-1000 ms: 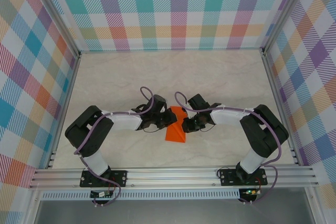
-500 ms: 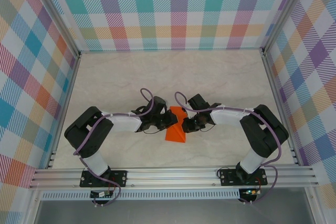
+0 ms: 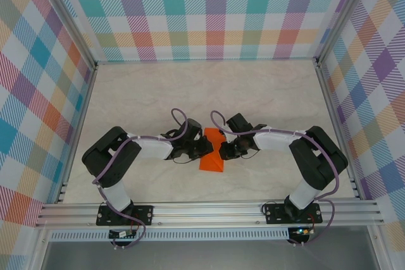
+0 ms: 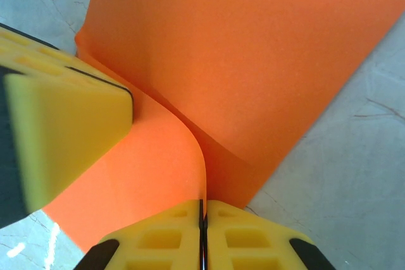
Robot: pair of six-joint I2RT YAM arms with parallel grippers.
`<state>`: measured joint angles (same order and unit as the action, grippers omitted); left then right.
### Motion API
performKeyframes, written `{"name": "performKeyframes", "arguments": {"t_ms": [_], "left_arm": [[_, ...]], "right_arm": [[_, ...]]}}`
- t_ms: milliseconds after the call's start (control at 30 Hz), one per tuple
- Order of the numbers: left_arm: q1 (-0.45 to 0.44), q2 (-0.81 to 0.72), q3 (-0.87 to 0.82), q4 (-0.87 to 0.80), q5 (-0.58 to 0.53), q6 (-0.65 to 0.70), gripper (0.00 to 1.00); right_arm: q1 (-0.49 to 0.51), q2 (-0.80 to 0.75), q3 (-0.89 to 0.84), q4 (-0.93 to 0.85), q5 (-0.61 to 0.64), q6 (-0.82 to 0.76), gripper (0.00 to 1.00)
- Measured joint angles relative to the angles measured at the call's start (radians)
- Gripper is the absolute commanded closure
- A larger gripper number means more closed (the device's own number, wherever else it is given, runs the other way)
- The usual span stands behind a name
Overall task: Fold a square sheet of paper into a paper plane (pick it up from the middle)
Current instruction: Fold the triangle a second time at the center of the table.
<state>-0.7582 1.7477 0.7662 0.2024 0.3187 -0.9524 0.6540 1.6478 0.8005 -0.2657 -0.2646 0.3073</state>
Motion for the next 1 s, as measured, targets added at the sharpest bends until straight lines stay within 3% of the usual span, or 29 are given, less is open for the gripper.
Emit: {"name": "performKeyframes", "arguments": {"t_ms": [167,333,500,600,700,1000], "left_arm": [[-0.001,0.008,-0.004,0.006,-0.006,0.003,0.91],[-0.001,0.007,-0.015,0.026,-0.006,0.006,0.91],[-0.001,0.007,-0.021,0.036,-0.005,0.015,0.91],[-0.001,0.007,-0.022,0.037,-0.005,0.025,0.91],[-0.001,0.007,-0.022,0.037,-0.005,0.029,0.91],[-0.001,0.005,-0.023,0.037,-0.005,0.037,0.91]], "right_arm": [[0.000,0.000,0.000,0.000,0.001,0.008,0.88],[0.000,-0.010,0.000,-0.002,0.001,0.029,0.73],[0.000,-0.121,0.000,-0.043,0.023,0.061,0.68],[0.000,-0.225,-0.006,-0.032,0.003,0.101,0.70],[-0.001,-0.264,-0.018,0.008,-0.076,0.154,0.79],[-0.001,-0.103,-0.053,0.071,-0.213,0.283,0.85]]}}
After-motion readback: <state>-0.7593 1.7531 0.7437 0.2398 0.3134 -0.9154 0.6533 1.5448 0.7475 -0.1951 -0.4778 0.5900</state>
